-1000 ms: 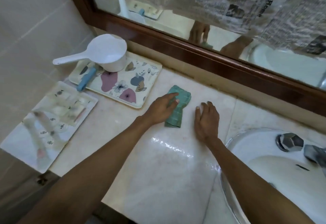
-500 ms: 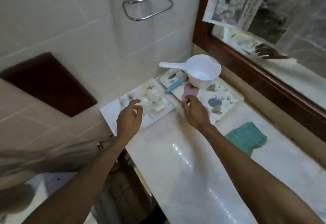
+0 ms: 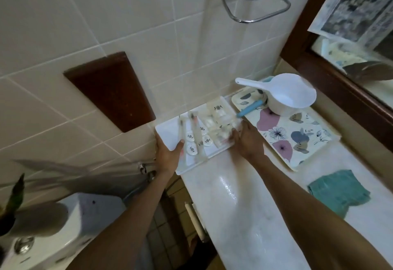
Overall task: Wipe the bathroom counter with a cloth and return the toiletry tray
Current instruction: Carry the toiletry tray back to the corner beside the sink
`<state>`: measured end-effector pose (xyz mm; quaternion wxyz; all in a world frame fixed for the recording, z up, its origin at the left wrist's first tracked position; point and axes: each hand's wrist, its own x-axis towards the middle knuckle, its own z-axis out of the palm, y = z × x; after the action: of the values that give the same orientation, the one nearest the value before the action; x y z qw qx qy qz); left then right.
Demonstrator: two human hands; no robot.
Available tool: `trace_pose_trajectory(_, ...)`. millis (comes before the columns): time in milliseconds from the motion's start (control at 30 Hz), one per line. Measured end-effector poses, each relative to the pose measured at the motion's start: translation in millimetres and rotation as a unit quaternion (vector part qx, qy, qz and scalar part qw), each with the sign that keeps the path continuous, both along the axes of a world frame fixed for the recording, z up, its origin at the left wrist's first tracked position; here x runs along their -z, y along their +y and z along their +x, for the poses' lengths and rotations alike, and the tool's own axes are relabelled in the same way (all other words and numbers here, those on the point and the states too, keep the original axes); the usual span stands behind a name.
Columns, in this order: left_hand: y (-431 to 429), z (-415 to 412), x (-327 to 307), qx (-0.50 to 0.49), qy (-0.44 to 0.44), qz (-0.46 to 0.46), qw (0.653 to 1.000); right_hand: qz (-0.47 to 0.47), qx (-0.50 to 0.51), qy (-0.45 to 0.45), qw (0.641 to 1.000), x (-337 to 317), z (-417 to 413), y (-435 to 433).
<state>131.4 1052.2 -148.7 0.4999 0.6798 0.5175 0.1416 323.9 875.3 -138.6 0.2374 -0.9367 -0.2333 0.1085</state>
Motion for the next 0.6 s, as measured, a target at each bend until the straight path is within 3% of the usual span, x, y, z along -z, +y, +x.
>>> trace_pose_trajectory(167, -4, -2, -1, -0.031, -0.033, -0.052, 0.998, -0.013, 0.030, 0.061, 0.998, 4, -15, 4)
trace_pose_trajectory(367, -11, -21, 3, -0.005, -0.047, -0.045, 0.998, -0.009, 0.004, 0.144, 0.989, -6, -32, -30)
trace_pose_trajectory(600, -36, -40, -20, 0.027, -0.051, -0.054, 0.997, 0.033, 0.042, 0.151, 0.987, -21, -66, -76)
